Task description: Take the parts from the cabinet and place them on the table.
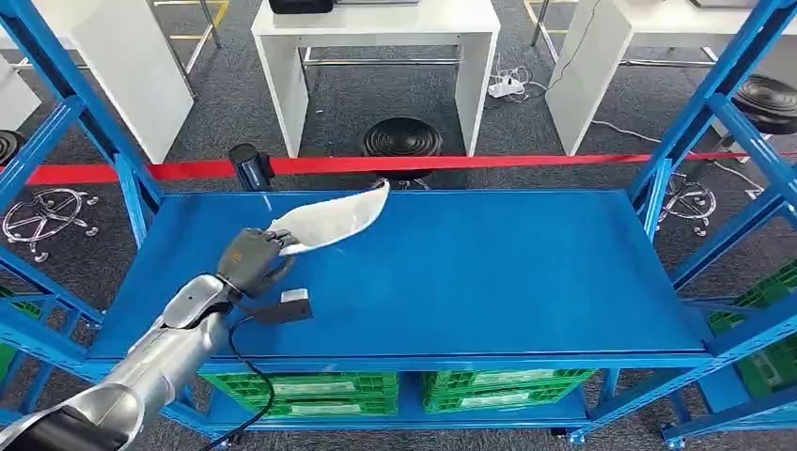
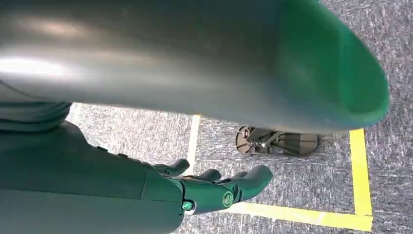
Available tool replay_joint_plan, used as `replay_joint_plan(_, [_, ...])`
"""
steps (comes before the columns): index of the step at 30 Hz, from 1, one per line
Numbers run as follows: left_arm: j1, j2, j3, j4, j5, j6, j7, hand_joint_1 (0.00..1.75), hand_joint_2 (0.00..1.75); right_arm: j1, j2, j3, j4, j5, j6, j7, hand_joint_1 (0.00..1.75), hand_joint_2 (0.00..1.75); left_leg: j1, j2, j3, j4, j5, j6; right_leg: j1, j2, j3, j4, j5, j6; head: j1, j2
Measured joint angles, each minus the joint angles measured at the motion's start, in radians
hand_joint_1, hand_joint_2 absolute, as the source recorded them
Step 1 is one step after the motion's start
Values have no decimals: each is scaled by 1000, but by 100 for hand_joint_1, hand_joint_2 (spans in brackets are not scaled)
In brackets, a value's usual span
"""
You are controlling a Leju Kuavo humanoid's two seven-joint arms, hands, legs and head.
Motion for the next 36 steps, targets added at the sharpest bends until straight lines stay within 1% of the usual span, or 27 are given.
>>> replay_joint_plan(2, [22, -8, 21, -64, 88, -47, -42, 175, 175, 0, 0, -3, 0, -4, -2, 4, 0, 0, 0, 0, 0, 0, 0, 0, 0, 0, 0, 0, 0, 0, 0, 0])
replay_joint_plan(3, [45, -16, 35, -118, 160, -90, -71, 175, 175, 0, 0, -6, 0, -8, -3, 4, 0, 0, 0, 0, 0, 0, 0, 0, 0, 0, 0, 0, 0, 0, 0, 0])
replay_joint_plan(4, [68, -18, 47, -175, 228, -132, -85, 175, 175, 0, 1, -9, 0, -10, -3, 4, 0, 0, -1, 0, 0, 0, 0, 0, -1, 0, 0, 0, 0, 0, 0, 0])
replay_joint_plan(6, [132, -26, 58, -329, 376, -221, -99, 175, 175, 0, 1, -15, 0, -10, -5, 0, 0, 0, -1, 1, 0, 0, -1, 0, -1, 1, 0, 0, 0, 0, 0, 0])
replay_joint_plan(9, [228, -31, 56, -565, 590, -326, -106, 175, 175, 0, 2, -16, 0, -5, -6, -2, 0, 0, -1, 1, -1, 0, -2, 1, -1, 1, -1, 0, 0, 0, 0, 0])
replay_joint_plan(10, [258, -34, 56, -649, 664, -372, -107, 175, 175, 0, 2, -16, 0, -1, -6, -2, 0, 0, -1, 1, -1, 0, -2, 1, -1, 1, -1, -1, -1, 0, 0, 0])
replay_joint_plan(11, [287, -35, 56, -716, 715, -411, -107, 175, 175, 0, 2, -16, 0, 1, -6, -2, 0, 0, -1, 1, -1, 0, -2, 1, -1, 1, -1, -1, -1, 1, 0, 0])
replay_joint_plan(13, [337, -45, 56, -844, 788, -487, -109, 175, 175, -1, 2, -16, 0, 4, -3, -2, 0, 0, -1, 1, -1, 0, -3, 1, -1, 0, -1, -1, -2, 1, 0, 0])
replay_joint_plan(16, [405, -70, 59, -978, 865, -622, -109, 175, 175, -2, 2, -16, 0, 9, -1, -2, 0, 0, -1, 1, -1, 0, -3, 1, -1, 1, 0, -1, -2, 1, 0, 0])
replay_joint_plan(18, [449, -92, 63, -1040, 912, -690, -109, 175, 175, -1, 2, -16, 0, 8, -1, 0, 0, 0, -1, 1, -1, 0, -3, 1, -1, 1, -1, -1, -2, 1, 0, 0])
replay_joint_plan(20, [472, -106, 63, -1076, 955, -753, -109, 175, 175, -2, 2, -16, 0, 3, -2, 2, 0, 0, -1, 0, -1, 0, -3, 1, -1, 0, -1, -1, -2, 2, 0, 0])
replay_joint_plan(22, [488, -117, 63, -1105, 966, -783, -109, 175, 175, -3, 2, -16, 0, 0, -3, 4, 0, 0, -1, 0, -1, 0, -3, 1, -1, 0, -1, -1, -2, 2, 0, 0])
replay_joint_plan(25, [500, -130, 63, -1137, 967, -797, -109, 175, 175, -4, 2, -16, 0, 3, -3, 5, 0, 0, -1, 0, 0, 0, -3, 1, -1, 0, -1, -1, -2, 2, 0, 0])
replay_joint_plan(32, [512, -141, 63, -1172, 963, -799, -109, 175, 175, -8, 3, -16, 0, 13, -3, 4, 0, 0, -1, 0, 0, 0, -3, 1, -1, 0, 0, -1, -2, 2, 0, 0])
replay_joint_plan(33, [517, -141, 63, -1176, 958, -796, -109, 175, 175, -10, 3, -16, 0, 16, -3, 4, 0, 0, -2, 1, 0, 1, -4, 2, -2, 0, 0, -2, -1, 3, 0, 0])
replay_joint_plan(34, [523, -141, 63, -1183, 953, -793, -109, 175, 175, -11, 5, -16, 0, 21, -3, 4, 0, 0, -5, 1, 0, 2, -5, 3, -7, 0, 0, -2, -1, 3, 0, 0])
replay_joint_plan(36, [534, -141, 62, -1187, 947, -787, -109, 175, 175, -12, 5, -16, 0, 23, -3, 4, 0, 0, -6, 1, 0, 2, -5, 4, -7, 0, 0, -2, -2, 5, 0, 0])
